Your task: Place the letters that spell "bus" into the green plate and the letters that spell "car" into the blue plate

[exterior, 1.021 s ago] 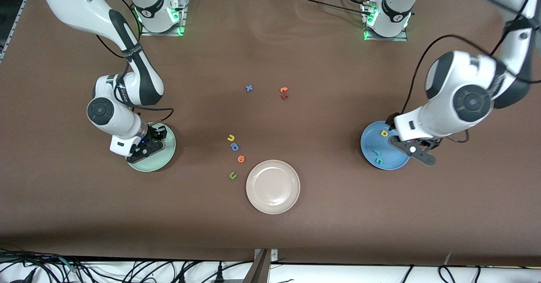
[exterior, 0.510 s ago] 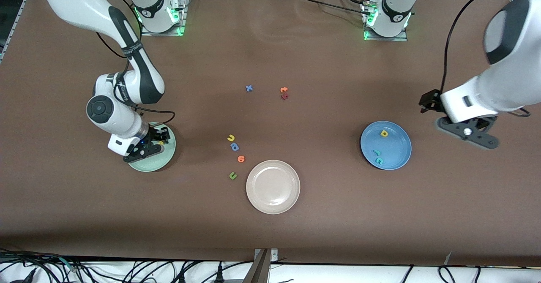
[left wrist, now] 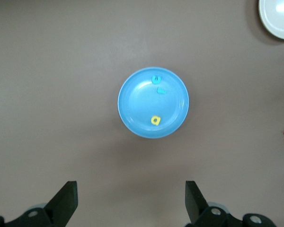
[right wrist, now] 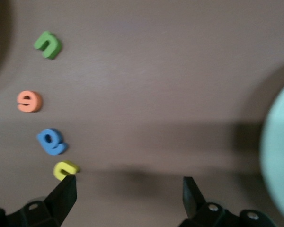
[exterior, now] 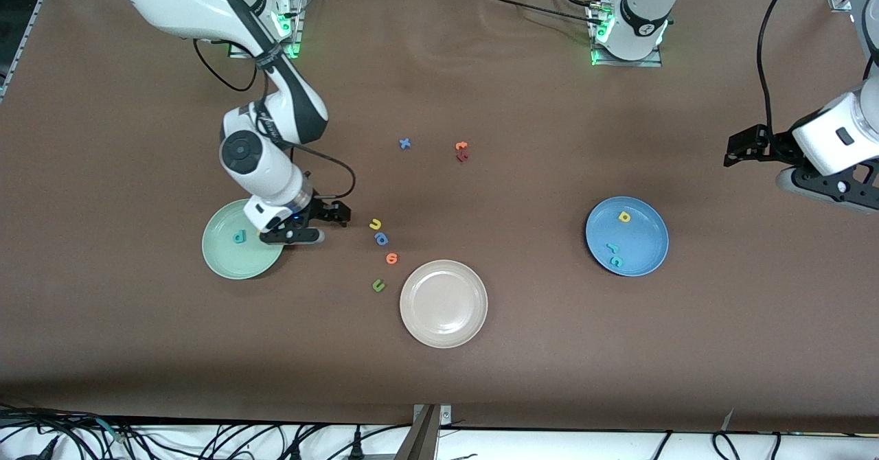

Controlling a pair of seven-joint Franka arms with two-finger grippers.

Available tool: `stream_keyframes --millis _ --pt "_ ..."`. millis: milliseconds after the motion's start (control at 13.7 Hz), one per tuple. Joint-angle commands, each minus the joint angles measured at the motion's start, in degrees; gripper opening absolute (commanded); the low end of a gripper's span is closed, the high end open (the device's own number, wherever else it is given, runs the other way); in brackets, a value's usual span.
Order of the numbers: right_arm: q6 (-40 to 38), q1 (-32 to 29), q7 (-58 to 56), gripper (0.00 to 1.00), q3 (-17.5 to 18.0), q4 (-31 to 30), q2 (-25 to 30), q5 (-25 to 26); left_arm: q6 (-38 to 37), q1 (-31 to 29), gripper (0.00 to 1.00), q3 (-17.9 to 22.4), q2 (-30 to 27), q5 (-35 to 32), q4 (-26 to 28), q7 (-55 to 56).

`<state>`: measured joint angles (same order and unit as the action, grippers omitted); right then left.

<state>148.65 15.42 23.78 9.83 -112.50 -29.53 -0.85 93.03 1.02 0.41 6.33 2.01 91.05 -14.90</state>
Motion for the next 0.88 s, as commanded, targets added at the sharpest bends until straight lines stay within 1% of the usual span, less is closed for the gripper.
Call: stream_keyframes --millis 0,73,146,219,365,583,656,802 --pt "5.67 3.37 5.20 0.99 -0.07 0.17 -2.89 -0.03 5.93 1.79 1.00 0.90 -6.24 -2.17 9.06 2.57" --pt "7.69 4.69 7.66 0.98 -0.07 0.26 -4.04 0.06 5.76 2.84 1.00 0.82 -6.25 -4.19 8.98 6.33" --pt "9.45 5.58 8.64 0.98 -0.07 0.35 -4.57 -0.03 5.76 3.46 1.00 0.64 -6.16 -4.38 8.54 10.29" --pt "10.25 6.19 9.00 0.95 -0.07 0.35 -5.01 -0.03 5.76 3.64 1.00 0.64 -6.07 -4.47 8.45 11.63" --pt "11.22 6.38 10.14 0.89 -0.16 0.35 -5.36 -0.03 5.58 3.55 1.00 0.55 -5.98 -4.82 8.27 11.47" --pt "12.54 6.55 11.11 0.84 -0.16 0.35 -6.42 -0.03 4.97 2.85 1.00 0.81 -5.72 -4.13 8.53 10.33" --pt "13.15 6.55 11.72 0.83 -0.16 0.35 -7.03 -0.11 3.32 2.94 1.00 0.47 -5.89 -4.73 8.27 8.85" --pt "14.74 6.73 12.78 0.83 -0.16 0.35 -7.91 -0.03 2.51 2.76 1.00 0.55 -5.98 -4.04 7.13 8.22"
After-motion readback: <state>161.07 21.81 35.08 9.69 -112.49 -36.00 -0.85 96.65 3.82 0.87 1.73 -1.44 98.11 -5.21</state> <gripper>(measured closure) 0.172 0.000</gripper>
